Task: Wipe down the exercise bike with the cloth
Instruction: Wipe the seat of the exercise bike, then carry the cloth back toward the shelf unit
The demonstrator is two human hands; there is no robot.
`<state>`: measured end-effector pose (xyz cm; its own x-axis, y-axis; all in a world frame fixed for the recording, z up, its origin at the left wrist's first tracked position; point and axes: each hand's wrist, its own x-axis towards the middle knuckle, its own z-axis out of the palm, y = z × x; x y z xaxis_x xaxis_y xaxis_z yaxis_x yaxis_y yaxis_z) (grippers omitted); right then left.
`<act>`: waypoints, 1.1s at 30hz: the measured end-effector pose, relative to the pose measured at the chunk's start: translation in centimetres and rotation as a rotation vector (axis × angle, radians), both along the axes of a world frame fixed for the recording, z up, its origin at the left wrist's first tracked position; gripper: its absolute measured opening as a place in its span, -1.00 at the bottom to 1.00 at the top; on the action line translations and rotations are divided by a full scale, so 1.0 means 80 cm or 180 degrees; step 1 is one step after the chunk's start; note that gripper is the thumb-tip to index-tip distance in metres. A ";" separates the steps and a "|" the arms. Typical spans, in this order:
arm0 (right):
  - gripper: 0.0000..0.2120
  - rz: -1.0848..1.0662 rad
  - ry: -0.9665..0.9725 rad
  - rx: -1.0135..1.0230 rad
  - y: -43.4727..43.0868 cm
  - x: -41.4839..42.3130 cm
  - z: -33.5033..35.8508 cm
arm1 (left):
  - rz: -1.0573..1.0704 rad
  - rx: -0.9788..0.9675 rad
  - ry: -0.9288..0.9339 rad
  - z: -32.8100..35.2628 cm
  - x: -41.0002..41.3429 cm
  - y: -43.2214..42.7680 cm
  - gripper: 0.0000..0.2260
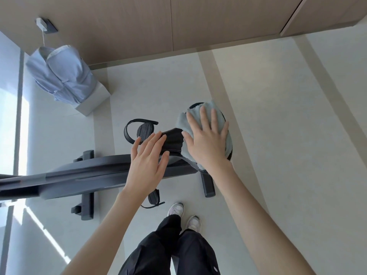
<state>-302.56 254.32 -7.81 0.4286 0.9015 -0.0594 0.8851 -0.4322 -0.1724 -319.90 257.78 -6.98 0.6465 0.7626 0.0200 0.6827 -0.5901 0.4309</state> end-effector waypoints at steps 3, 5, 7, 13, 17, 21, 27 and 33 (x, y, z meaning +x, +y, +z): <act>-0.51 0.0296 -0.0115 0.0293 -0.039 -0.014 -0.003 | 0.0002 0.0035 0.0038 -0.001 0.001 -0.003 -0.59; -0.51 0.0515 -0.0171 0.0466 -0.061 -0.016 -0.009 | 0.0006 0.0063 0.0058 -0.002 0.001 -0.004 -0.59; -0.49 0.0615 -0.0231 0.0657 -0.084 -0.015 -0.015 | -0.0030 0.0101 0.0093 -0.002 0.001 -0.007 -0.59; -0.51 0.0413 -0.0008 0.1123 -0.130 -0.017 -0.035 | -0.0177 0.0202 0.0143 0.010 -0.005 -0.022 -0.59; -0.50 0.0152 0.0319 0.1024 -0.166 -0.022 -0.030 | -0.0447 0.0252 0.0267 0.022 0.000 -0.038 -0.54; -0.54 -0.0267 0.0926 0.0761 -0.217 -0.016 -0.013 | -0.0834 0.0283 0.0415 0.029 0.021 -0.063 -0.53; -0.60 -0.1119 0.1126 0.0827 -0.310 0.039 0.047 | -0.1633 0.0250 0.0138 0.045 0.098 -0.121 -0.55; -0.56 -0.2195 0.0511 0.1286 -0.437 0.069 0.144 | -0.2646 0.0298 -0.0479 0.098 0.200 -0.205 -0.59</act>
<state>-297.03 219.35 3.70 0.9091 0.4030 0.1060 0.3939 -0.7483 -0.5338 -303.88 241.35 0.82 0.9813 0.0317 0.1899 -0.0493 -0.9122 0.4068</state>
